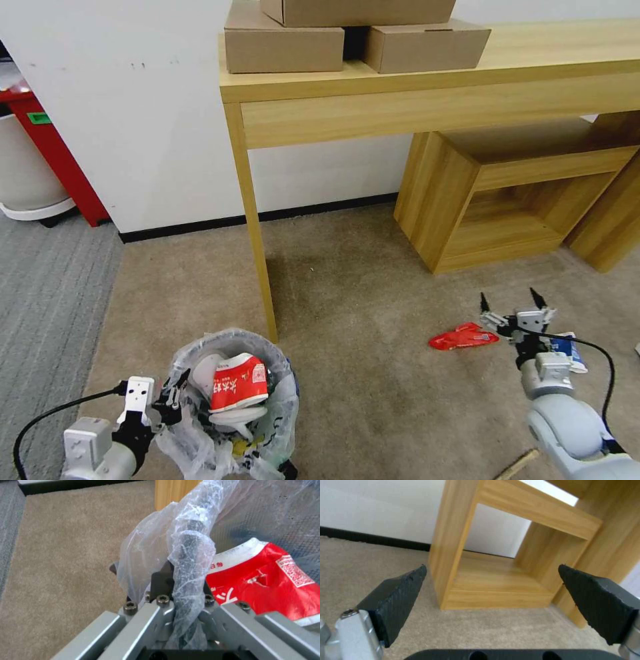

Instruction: Pick up the trash bin and place the garbage on the floor into it.

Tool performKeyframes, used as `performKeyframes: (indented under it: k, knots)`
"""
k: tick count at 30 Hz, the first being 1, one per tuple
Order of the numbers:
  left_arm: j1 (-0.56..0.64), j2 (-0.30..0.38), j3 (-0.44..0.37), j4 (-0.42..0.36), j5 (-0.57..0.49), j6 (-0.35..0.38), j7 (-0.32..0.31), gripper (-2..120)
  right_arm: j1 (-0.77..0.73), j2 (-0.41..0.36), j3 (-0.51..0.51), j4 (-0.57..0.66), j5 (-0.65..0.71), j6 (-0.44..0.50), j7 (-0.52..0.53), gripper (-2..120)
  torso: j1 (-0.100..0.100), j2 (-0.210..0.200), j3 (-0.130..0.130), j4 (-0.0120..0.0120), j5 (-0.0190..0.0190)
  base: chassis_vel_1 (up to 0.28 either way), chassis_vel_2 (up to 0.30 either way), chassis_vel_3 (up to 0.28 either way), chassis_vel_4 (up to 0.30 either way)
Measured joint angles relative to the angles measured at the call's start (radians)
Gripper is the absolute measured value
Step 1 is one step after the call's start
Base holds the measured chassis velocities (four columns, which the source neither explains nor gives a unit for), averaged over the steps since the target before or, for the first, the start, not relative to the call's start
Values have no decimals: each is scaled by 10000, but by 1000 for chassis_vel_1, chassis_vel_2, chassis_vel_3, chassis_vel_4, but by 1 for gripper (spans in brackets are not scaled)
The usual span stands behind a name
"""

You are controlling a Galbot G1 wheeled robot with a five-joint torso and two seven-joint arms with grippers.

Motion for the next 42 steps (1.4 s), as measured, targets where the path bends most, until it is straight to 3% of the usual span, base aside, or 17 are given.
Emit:
performKeyframes:
  k: [10, 13, 22, 32, 42]
  knots:
    - [-200, -1241, 151, -139, 598, 384, 236, 0, -850, 1176, 840, 297, -657, 318, -211, 100, 0, 0, -1, 0, -1, 0, 0, 0, 0]
    - [-56, -1321, 174, -240, 755, 521, 246, 0, -947, 1362, 924, 435, -749, 255, -211, 100, 0, 1, 0, 1, 3, 0, 0, 0, 0]
    - [69, -1179, -141, -464, 320, 1000, 53, 0, -1130, 2047, 1139, 490, -1248, 391, -532, 100, 0, 0, -1, 1, -1, 0, 0, 0, 0]
    - [-53, -978, -163, -496, -636, 2150, -851, 0, -1459, 2889, 1134, 398, -2207, 1025, -832, 100, 0, 0, -1, 1, -1, 0, 0, 0, 0]
    - [-207, -690, -345, -553, -1239, 2256, -1105, 0, -1481, 3428, 1564, 415, -2404, 1352, -1040, 100, 1, 0, 0, 0, 0, 0, 0, 0, 0]
